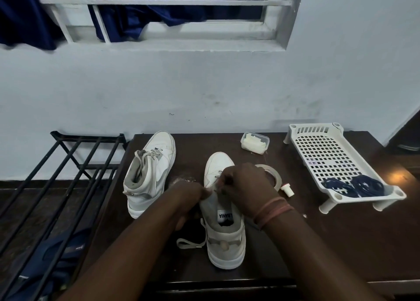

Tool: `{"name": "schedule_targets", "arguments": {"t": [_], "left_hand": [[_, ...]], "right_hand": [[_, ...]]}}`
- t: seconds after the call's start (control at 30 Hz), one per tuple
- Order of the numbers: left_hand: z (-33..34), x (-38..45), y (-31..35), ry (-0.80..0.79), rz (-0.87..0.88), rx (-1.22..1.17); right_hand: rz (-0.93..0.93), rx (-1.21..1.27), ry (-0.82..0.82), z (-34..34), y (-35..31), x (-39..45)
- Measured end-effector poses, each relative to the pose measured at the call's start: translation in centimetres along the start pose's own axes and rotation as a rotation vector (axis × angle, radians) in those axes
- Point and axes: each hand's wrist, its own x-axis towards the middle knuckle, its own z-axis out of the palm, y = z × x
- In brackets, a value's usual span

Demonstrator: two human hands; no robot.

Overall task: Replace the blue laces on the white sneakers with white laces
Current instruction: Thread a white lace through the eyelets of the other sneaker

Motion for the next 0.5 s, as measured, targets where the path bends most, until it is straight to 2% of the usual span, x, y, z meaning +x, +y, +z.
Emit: {"name": "schedule_targets", "arguments": {"t": [0.23, 0.5], "left_hand": [[0.02, -0.75, 0.36, -0.018, 0.017, -0.088], [-0.22, -0.75, 0.32, -0.042, 0.04, -0.097]], "right_hand": [[0.074, 0.078, -0.035, 0.48, -0.19, 0.19], [0.088, 0.043, -0.035, 0.91, -0.45, 0.02]]}}
